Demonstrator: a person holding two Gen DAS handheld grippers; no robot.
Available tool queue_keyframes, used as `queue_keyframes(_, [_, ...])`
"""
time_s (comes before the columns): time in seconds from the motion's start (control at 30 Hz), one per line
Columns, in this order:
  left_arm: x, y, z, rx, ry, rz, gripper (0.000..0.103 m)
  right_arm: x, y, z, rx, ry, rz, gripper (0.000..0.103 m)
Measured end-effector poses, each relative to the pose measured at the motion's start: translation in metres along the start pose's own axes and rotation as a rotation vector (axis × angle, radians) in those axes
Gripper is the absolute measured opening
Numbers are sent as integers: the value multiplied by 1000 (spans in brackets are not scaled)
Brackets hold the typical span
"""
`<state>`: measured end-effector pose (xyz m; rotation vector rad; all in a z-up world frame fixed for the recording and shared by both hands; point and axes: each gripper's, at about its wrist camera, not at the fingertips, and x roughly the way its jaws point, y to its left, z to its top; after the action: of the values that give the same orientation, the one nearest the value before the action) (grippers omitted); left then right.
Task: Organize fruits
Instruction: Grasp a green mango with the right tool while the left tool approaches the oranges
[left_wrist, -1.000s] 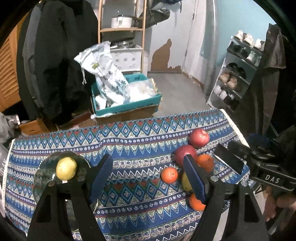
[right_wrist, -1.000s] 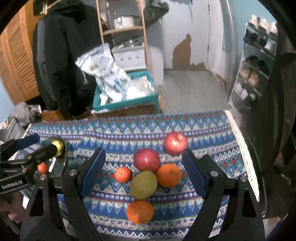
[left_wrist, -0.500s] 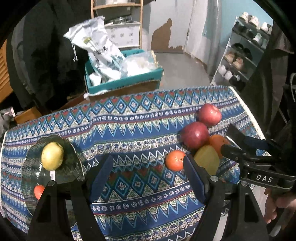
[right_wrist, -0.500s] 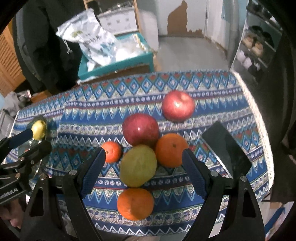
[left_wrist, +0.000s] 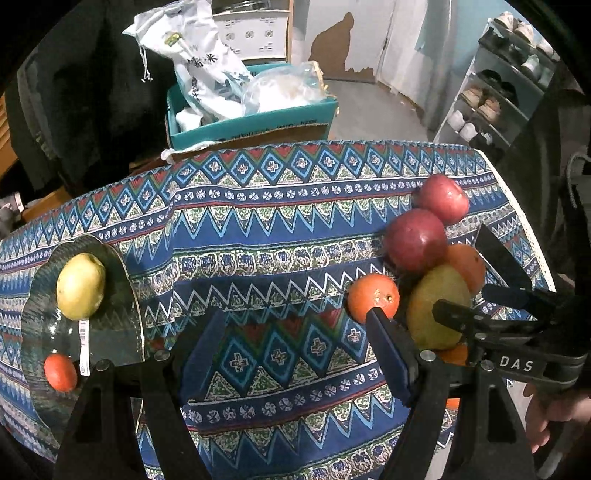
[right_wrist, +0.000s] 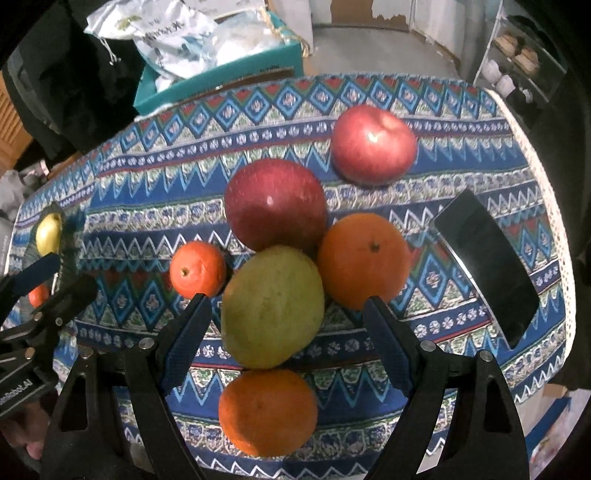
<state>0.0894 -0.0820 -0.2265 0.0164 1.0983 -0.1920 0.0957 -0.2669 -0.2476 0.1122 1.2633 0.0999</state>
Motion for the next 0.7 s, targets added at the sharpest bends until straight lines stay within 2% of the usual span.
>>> queue_keyframes(0.27, [6,4,1,-20,14,-15,80,16,-3,0,25,37,28,85])
queue_keyframes(0.33, [6,4,1,-22,16,-16,80,17,0,0,12,47,26,80])
queue_keyframes(0.37, [6,4,1,-23,17,-16,80,19,1,-1,16,65,44,73])
queue_keyframes(0.4, [6,4,2,-23,18,-16,80,21,1,-3,28,83,63,71])
queue_keyframes(0.7, [8,3,4,-35,23,-29,80,32,1,2,36,83,78,70])
